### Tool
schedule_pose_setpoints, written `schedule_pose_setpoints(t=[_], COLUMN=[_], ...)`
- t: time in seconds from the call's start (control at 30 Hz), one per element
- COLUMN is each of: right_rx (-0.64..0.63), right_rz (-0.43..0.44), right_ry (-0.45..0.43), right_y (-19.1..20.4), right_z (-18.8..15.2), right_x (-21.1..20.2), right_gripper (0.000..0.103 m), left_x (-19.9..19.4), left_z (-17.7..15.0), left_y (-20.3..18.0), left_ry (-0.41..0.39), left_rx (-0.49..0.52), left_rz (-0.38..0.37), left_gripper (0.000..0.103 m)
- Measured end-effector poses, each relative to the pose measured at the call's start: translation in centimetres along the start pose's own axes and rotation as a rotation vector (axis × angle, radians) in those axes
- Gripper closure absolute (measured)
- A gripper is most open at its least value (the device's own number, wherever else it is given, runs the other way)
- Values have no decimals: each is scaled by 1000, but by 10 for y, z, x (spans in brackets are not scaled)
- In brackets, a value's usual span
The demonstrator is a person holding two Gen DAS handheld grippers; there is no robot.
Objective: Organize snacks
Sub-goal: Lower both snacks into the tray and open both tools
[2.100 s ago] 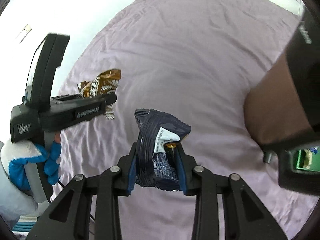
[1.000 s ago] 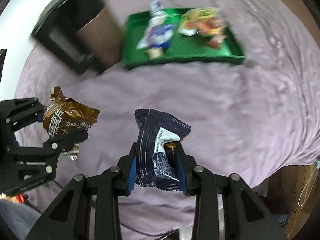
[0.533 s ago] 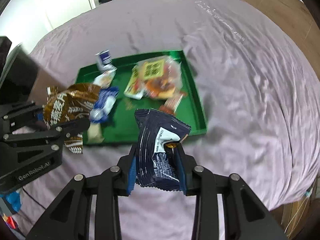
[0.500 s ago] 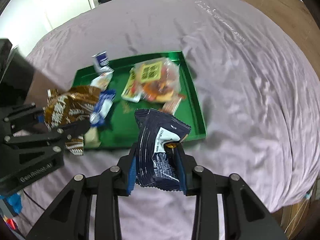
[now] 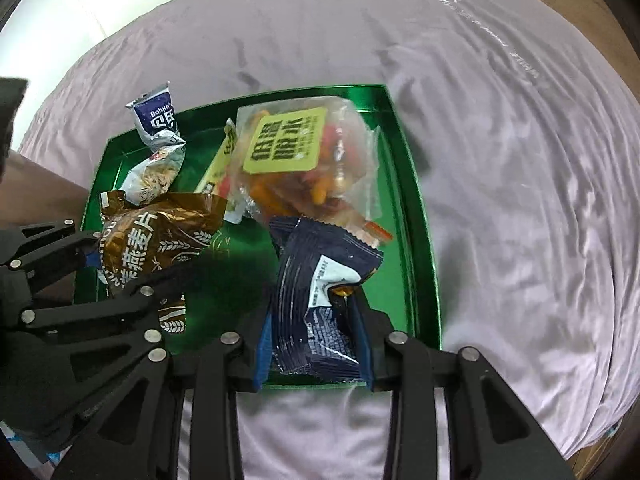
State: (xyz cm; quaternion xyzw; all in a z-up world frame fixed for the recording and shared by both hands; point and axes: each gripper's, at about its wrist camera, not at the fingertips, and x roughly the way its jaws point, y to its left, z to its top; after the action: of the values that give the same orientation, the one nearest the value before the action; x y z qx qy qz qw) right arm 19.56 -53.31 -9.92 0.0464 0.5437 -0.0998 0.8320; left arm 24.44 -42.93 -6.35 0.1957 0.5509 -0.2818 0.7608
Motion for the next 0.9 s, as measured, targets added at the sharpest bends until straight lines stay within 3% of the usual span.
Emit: schedule_pose_setpoints(t=[0.23, 0.5, 0.53, 0.6, 0.63, 0.77, 0.9], right_rx=[6, -4, -7, -7, -4, -3, -20], right_rz=[12, 2, -2, -17, -15, -28, -39], right_ry=[35, 16, 6, -15, -25, -58, -95], right_y=[0, 2, 3, 4, 4, 2, 2], right_z=[-3, -7, -7, -8, -10, -13, -16], right_x=[19, 17, 15, 11, 8, -2, -15], right_gripper=[103, 103, 95, 67, 60, 41, 38], left_x=[15, 10, 8, -1, -5, -19, -29], left_z=[-9, -18, -18, -21, -22, -29, -41], left_y=[10, 14, 12, 11, 13, 20, 26], left_ry=[25, -6, -18, -55, -71, -132, -167], left_rx=[-28, -57, -57, -68, -76, -120, -143], left_rz=[29, 33, 40, 54, 63, 89, 80], left_gripper=[71, 70, 65, 58, 54, 39, 37])
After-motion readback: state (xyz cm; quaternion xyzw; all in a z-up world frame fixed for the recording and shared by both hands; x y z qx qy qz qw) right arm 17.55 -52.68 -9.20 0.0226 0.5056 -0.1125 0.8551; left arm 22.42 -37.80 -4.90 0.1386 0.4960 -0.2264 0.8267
